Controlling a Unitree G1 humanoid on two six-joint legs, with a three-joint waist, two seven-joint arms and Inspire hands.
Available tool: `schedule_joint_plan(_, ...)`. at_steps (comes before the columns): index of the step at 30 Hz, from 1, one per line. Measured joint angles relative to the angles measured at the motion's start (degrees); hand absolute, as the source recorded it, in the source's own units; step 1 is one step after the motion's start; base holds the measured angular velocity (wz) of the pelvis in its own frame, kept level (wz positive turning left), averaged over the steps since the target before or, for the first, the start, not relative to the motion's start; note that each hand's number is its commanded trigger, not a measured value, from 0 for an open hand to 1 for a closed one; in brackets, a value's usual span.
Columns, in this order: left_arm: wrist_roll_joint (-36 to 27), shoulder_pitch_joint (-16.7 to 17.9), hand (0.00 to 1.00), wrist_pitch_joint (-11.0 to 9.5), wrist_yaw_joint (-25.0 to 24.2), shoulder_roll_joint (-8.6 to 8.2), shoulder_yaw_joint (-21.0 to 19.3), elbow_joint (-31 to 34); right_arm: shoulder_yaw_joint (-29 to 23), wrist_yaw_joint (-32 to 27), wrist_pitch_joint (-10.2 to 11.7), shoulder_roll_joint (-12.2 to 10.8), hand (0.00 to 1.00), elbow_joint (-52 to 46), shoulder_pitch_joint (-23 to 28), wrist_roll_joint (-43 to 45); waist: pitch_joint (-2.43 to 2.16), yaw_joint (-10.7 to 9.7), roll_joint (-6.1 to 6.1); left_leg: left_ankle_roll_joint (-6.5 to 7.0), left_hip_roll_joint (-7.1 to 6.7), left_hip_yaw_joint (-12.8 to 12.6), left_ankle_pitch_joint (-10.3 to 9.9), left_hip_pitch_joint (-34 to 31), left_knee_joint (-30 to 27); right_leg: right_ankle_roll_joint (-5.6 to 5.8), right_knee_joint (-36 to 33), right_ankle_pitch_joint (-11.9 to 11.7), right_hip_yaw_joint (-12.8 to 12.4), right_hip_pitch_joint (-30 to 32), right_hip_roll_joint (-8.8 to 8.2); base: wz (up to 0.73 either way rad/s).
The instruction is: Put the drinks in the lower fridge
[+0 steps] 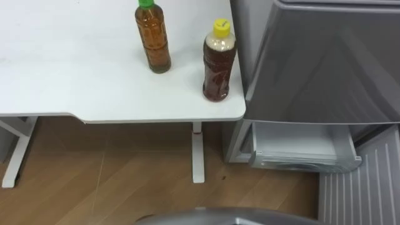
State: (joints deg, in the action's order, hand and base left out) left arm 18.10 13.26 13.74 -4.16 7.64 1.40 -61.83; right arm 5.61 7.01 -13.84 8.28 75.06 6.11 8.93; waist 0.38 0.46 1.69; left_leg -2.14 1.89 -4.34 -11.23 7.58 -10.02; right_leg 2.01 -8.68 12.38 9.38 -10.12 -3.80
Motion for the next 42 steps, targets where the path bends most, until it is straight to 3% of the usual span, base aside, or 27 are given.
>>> schedule_joint_plan(32, -0.07, 0.05, 0.00, 0.04, 0.95, -0.01, -0.12, 0.02, -0.09, -0.62, -0.03, 0.01, 0.00, 0.63, -0.07, -0.41, -0.12, -0.17, -0.98, 0.15, -0.14, 0.55, -0.25, 0.07, -0.34, 0.05, 0.02, 0.04, 0.14, -0.80, -0.03, 0.00)
schedule_joint_plan(42, -7.52, 0.13, 0.00, 0.02, 5.15, -0.55, -3.59, -0.01, -0.68, -0.70, -0.09, 0.06, 0.00, 1.24, 0.02, -0.59, -0.33, -0.20, -1.36, 0.24, -0.24, 0.67, -0.46, -0.05, -0.94, 0.07, -0.07, 0.03, 0.09, -1.03, -0.06, 0.00)
